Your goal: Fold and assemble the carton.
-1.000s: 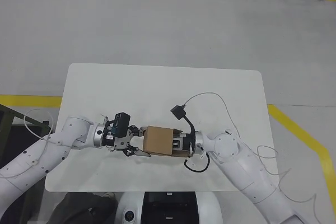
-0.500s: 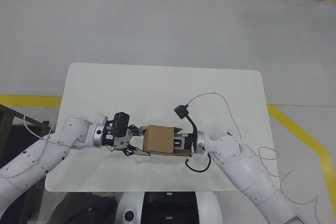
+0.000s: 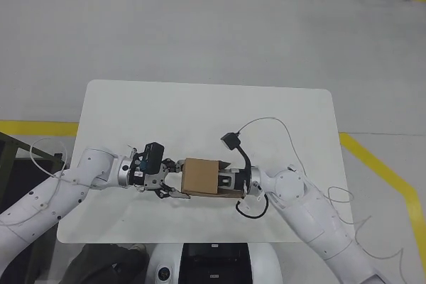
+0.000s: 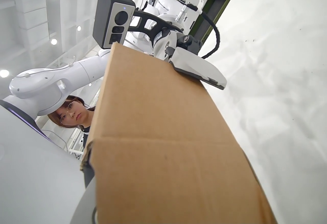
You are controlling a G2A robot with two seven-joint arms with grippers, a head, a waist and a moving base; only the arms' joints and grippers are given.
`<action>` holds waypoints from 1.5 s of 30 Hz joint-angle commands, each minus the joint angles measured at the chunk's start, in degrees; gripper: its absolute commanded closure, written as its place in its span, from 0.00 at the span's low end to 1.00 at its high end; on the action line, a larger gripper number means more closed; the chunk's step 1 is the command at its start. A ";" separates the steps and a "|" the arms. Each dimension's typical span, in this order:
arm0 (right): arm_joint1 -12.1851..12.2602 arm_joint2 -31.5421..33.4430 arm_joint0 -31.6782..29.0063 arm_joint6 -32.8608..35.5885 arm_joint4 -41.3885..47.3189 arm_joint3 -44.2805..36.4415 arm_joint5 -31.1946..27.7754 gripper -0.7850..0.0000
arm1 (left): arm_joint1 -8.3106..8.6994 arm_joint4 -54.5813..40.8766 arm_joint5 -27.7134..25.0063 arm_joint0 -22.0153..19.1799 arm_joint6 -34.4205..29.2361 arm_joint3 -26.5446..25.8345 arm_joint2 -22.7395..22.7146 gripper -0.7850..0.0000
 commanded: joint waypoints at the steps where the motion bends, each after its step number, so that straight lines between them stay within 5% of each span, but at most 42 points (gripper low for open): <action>1: -0.12 -0.32 0.24 0.33 1.37 0.47 -0.44 1.00 | 0.06 -0.10 0.00 0.05 -0.02 -0.15 -0.15 0.00; 11: -0.70 -1.55 1.64 2.31 6.94 3.60 -2.88 1.00 | 0.77 -1.11 0.00 0.63 0.46 -1.18 -1.15 0.00; 26: -0.74 -1.98 2.32 -0.67 -0.29 3.88 -1.93 1.00 | 3.25 -1.27 0.00 2.59 0.15 -3.44 -5.35 0.00; 45: -0.82 -2.87 2.77 -2.70 -5.51 3.19 0.17 1.00 | 1.19 -5.56 0.00 0.60 -8.32 -2.84 -3.60 0.01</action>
